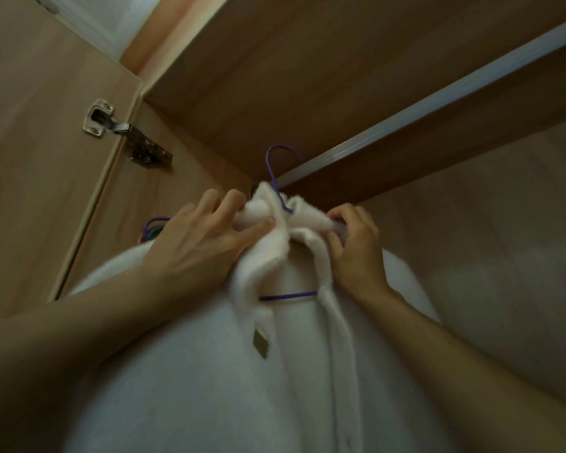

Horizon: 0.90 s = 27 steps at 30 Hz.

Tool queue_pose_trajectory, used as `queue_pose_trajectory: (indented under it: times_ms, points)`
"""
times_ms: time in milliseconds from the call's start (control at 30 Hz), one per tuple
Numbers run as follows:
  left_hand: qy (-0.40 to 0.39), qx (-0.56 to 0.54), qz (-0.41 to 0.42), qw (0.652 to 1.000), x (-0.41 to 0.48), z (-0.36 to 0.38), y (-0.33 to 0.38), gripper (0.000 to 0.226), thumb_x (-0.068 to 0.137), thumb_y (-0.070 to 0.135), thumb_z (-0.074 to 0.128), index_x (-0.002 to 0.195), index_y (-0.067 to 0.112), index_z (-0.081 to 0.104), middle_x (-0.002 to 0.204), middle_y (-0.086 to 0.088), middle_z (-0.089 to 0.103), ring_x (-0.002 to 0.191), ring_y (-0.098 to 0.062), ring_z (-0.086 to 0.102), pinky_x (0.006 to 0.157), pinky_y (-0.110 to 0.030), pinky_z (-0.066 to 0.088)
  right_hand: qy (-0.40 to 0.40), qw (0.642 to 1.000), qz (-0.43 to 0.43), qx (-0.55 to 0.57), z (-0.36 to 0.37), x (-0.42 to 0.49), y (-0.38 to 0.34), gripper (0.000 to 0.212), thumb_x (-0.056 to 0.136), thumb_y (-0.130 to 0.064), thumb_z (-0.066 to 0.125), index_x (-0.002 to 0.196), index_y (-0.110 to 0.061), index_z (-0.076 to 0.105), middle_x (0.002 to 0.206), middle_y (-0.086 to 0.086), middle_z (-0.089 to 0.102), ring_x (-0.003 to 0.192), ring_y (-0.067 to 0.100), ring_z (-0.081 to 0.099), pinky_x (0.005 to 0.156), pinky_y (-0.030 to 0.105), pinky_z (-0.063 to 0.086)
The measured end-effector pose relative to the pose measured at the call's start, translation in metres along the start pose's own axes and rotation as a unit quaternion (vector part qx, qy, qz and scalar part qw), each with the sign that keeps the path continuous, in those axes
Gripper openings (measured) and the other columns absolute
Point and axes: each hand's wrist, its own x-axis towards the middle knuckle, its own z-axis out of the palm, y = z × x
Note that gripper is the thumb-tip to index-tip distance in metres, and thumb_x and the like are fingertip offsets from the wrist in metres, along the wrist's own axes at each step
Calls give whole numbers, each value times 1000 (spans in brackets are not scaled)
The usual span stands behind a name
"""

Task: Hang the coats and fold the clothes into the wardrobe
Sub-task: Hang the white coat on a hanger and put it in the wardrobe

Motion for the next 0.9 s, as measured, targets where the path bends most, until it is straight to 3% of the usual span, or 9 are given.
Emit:
queue_pose_trajectory:
  times_ms: [67,233,400,600,733,900]
  points:
    - [-11,2,-15,1000,9,8,-3,52,94,42,47,146,37,41,129,-14,44,98,-31,45,71,-45,47,9,1000,-3,-2,8,10,8,14,89,-6,62,97,-16,59,98,-1,51,94,20,51,83,38,47]
    - [-18,12,-22,1000,37,28,-11,60,90,48,58,146,38,40,129,-12,43,97,-29,45,69,-39,40,-4,1000,22,8,32,35,31,14,89,-8,63,96,-19,60,101,0,51,97,22,52,82,33,46]
    - [-17,22,-31,999,74,45,-17,57,95,51,42,148,45,22,136,-4,27,107,-25,38,79,-37,40,4,999,47,6,49,60,53,12,90,-10,64,99,-17,61,101,-1,50,98,21,52,78,30,42]
    - [-36,33,-22,999,92,60,-8,52,96,47,41,146,42,26,136,-6,27,109,-27,40,82,-38,41,-19,996,83,-7,62,66,71,11,87,-9,64,96,-15,63,99,2,54,91,23,55,75,31,43]
    - [-69,39,1,997,90,78,11,53,97,46,41,147,42,25,144,-8,23,115,-29,38,88,-39,41,-29,991,134,6,73,42,89,15,85,-6,63,99,-12,65,106,9,61,95,24,57,82,38,49]
    - [-79,69,8,994,81,85,15,62,88,55,48,145,41,28,145,-8,24,121,-31,31,89,-47,34,0,986,163,36,85,20,90,24,94,-9,55,118,-10,60,121,14,54,108,27,50,91,38,42]
